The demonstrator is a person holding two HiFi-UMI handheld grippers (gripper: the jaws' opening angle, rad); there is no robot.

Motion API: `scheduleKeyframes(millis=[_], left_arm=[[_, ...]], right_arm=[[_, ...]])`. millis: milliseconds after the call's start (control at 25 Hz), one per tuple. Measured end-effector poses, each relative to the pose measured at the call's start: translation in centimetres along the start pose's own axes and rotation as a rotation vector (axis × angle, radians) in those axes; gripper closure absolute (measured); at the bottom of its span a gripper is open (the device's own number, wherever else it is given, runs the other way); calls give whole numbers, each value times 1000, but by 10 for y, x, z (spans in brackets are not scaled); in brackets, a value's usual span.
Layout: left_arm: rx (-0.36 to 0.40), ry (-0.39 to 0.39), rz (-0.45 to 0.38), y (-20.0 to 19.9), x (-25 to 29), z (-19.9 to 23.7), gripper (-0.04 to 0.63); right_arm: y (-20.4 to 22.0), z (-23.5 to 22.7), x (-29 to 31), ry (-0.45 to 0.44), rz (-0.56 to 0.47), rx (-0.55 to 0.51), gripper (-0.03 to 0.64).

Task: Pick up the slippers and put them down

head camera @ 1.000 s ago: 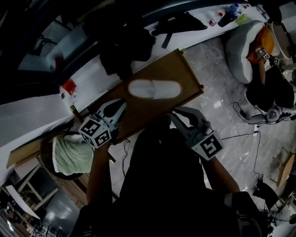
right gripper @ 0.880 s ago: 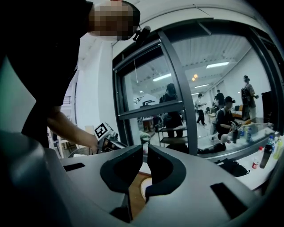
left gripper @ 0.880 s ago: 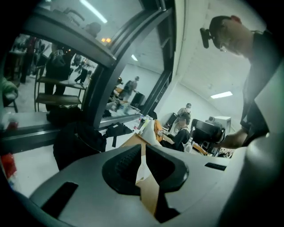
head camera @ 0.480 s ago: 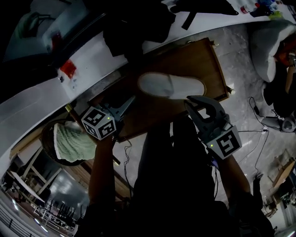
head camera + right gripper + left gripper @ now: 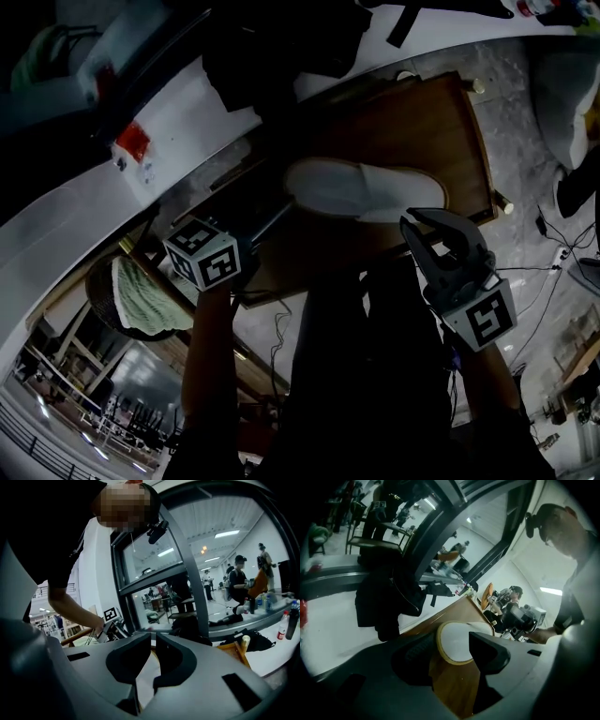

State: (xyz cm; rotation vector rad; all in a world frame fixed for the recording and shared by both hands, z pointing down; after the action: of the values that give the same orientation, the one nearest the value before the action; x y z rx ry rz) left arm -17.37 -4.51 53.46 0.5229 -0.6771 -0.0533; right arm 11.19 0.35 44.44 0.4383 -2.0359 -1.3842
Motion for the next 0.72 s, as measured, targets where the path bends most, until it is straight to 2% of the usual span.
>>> scheduleKeyframes(millis=[80, 200, 320, 480, 720], left_arm=[[-4, -6, 19, 0, 8, 3, 376], [-11, -15, 49, 2, 15, 6, 376], [-28, -20, 59, 3, 18, 9, 376], [-41, -16, 73, 2, 22, 9, 376], [-52, -10, 93, 7, 28, 11, 376]], right_arm=[[11, -1, -2, -9, 23, 3, 575], [18, -2, 0, -15, 2, 14, 575], [29, -5, -6, -49, 101, -40, 575], [30, -12, -6, 3, 68, 2, 575], [31, -13, -5, -11, 45, -3, 575]])
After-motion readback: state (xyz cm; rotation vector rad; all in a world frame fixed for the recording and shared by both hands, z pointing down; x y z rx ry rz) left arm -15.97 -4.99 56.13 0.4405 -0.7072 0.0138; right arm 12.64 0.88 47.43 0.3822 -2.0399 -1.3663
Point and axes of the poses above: the fingertips, and each gripper's own axes: x forward along the fingers, z to its left, y out of its underside, the point moved 8 cm from there along -x, backward along the fingers
